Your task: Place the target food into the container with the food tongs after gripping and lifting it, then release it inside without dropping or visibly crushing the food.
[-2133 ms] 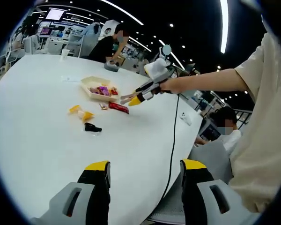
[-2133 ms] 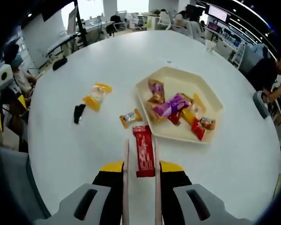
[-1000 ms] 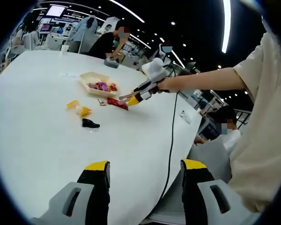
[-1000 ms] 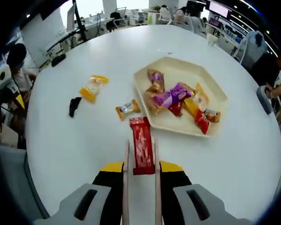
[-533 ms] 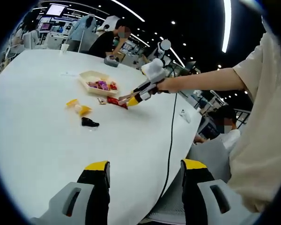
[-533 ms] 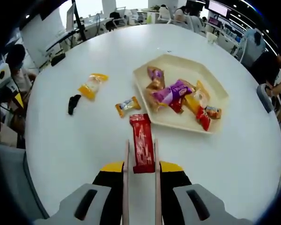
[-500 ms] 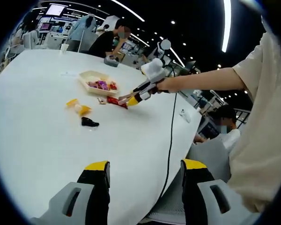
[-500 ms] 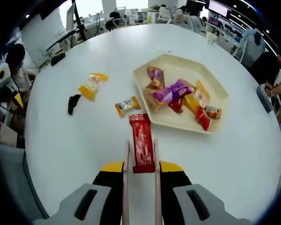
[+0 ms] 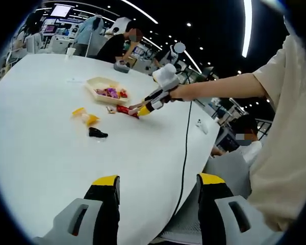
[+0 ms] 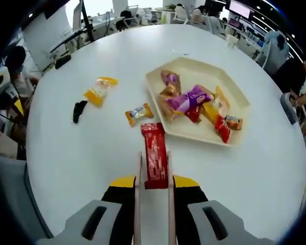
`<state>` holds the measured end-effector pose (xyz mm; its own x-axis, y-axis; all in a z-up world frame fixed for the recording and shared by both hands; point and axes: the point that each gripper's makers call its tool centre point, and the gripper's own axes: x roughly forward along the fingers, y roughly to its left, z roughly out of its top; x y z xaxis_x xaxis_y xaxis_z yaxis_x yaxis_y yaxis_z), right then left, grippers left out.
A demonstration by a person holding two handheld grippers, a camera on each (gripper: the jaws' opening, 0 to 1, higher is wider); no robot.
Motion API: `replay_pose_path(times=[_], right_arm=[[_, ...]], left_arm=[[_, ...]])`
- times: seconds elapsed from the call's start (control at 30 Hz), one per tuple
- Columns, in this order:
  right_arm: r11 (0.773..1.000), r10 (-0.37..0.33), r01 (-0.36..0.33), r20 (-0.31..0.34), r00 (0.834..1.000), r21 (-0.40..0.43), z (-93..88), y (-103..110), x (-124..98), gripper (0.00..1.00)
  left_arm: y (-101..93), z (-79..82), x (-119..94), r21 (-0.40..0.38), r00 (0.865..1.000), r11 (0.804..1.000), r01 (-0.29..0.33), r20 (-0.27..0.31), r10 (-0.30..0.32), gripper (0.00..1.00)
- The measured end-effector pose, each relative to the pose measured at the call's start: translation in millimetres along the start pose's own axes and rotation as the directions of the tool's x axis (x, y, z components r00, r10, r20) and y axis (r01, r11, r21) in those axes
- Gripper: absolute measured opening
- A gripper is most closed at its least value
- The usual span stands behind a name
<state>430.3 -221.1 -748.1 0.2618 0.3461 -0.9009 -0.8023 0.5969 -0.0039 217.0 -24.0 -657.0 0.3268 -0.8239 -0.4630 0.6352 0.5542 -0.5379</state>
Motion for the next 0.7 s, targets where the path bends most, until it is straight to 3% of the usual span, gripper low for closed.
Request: replay_pose_path(times=[0.7], right_arm=[[1.000,0.004,-0.004,0.000,1.000,0.027,-5.6,2.8,1.5,0.25]], left_arm=[[0.6,-1.9,0.9,-0.003,1.000,1.000,0.002,-0.007,-0.002,0.60]])
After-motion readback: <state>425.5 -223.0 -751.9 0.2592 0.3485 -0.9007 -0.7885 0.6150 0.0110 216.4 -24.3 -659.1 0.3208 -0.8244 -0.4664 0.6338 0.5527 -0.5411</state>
